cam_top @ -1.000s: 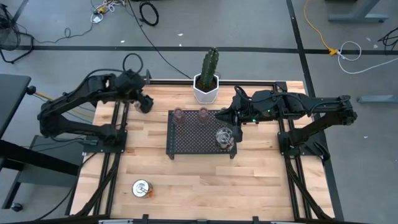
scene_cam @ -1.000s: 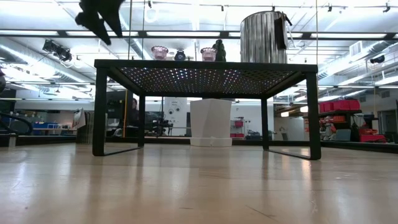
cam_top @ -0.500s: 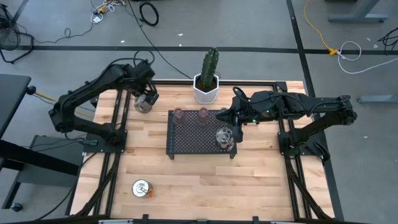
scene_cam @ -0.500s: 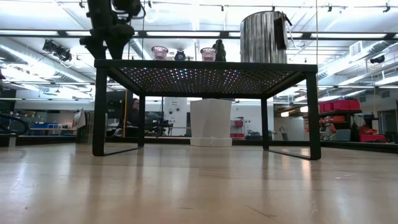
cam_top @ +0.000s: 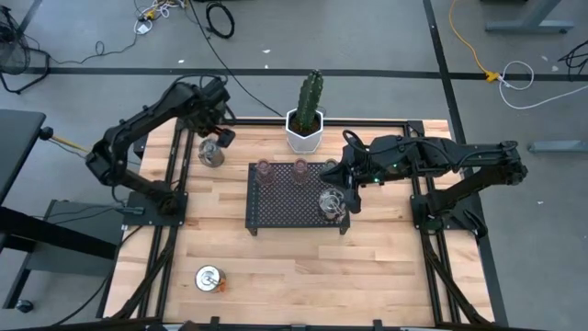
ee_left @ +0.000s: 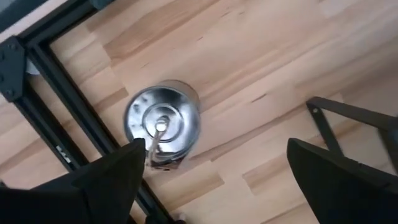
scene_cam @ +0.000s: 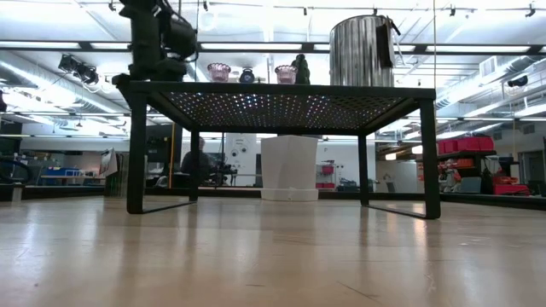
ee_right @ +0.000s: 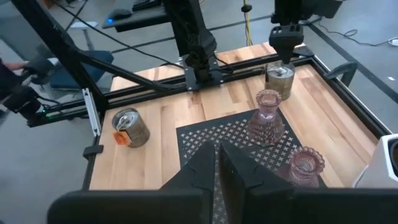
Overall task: Pick & Place candle stick holders
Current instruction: Put the top silver scented candle on the shelf
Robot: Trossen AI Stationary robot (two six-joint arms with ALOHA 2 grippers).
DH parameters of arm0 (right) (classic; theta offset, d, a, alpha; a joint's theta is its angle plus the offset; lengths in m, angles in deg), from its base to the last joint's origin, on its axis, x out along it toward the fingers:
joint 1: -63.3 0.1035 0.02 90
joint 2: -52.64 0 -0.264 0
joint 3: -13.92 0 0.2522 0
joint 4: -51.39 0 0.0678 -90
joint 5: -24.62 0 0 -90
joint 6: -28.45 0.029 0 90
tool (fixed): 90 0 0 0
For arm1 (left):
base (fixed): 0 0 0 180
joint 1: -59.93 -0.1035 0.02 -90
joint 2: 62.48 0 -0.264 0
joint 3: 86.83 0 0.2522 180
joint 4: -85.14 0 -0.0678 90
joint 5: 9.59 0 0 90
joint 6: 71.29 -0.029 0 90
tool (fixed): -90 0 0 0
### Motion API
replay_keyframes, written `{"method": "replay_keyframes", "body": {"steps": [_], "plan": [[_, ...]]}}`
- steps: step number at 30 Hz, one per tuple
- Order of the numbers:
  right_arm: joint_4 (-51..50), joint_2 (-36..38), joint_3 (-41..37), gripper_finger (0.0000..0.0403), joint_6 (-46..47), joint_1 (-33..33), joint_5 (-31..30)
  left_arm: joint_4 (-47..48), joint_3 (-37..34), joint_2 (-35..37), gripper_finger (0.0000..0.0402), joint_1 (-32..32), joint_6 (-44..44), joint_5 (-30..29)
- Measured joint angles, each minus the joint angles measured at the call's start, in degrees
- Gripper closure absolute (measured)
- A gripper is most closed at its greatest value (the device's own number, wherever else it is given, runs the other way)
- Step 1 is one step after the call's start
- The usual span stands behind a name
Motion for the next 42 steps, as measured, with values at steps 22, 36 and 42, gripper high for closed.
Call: {"method": "replay_keyframes", "body": {"steps": [22, 36, 42], "plan": [[-2.4, 0.0, 0.0, 0.038, 0.4, 0.0, 0.0, 0.4, 0.0, -2.3, 0.0014, -6.9, -2.8, -1.4], [-2.4, 0.0, 0.0, 0.038, 0.4, 0.0, 0.0, -2.3, 0.0, -7.1, 0.0014, -7.9, -1.3, -1.4], [-2.4, 0.0, 0.0, 0.038, 0.4, 0.0, -0.1, -4.1, -3.0, -7.0, 0.0014, -7.9, -0.2, -1.5]]}}
